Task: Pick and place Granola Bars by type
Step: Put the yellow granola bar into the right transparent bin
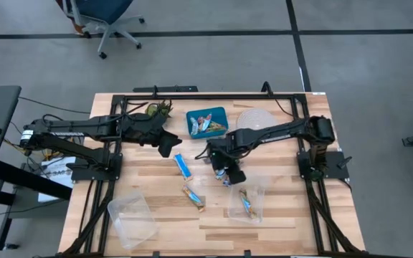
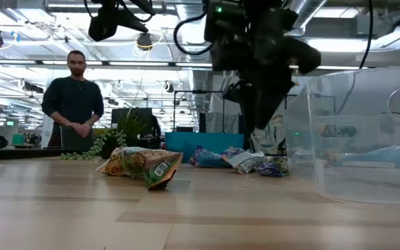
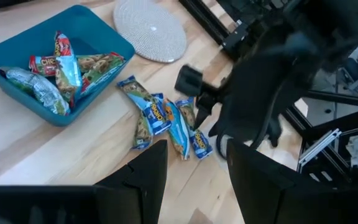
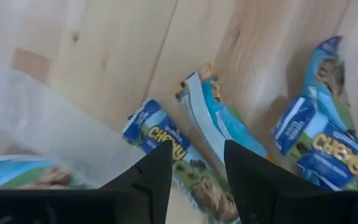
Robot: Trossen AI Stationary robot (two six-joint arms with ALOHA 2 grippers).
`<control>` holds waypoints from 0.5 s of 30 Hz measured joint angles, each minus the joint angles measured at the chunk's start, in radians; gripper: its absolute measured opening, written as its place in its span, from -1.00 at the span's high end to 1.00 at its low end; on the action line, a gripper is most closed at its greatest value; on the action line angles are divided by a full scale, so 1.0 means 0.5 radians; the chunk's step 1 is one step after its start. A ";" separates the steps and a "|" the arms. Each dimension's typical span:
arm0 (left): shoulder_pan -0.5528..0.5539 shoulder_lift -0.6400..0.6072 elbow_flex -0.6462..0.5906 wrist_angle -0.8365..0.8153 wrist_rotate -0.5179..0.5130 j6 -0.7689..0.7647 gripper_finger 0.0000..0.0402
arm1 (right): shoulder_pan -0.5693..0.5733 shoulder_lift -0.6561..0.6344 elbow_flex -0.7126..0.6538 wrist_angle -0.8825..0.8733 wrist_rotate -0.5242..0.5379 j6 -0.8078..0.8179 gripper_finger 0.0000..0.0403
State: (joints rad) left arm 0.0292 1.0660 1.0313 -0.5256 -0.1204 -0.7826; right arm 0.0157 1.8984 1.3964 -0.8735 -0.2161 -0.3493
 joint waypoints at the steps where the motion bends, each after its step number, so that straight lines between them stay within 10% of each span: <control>1: 0.000 0.000 0.000 0.004 -0.001 0.000 0.22 | 0.009 0.019 0.000 0.006 0.028 -0.001 0.30; 15: 0.000 0.001 0.000 0.000 0.000 0.000 0.22 | 0.026 0.079 0.011 0.124 0.219 -0.050 -0.03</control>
State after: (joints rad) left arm 0.0292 1.0664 1.0313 -0.5255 -0.1204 -0.7826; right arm 0.0284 1.9377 1.4017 -0.8115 -0.1068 -0.3745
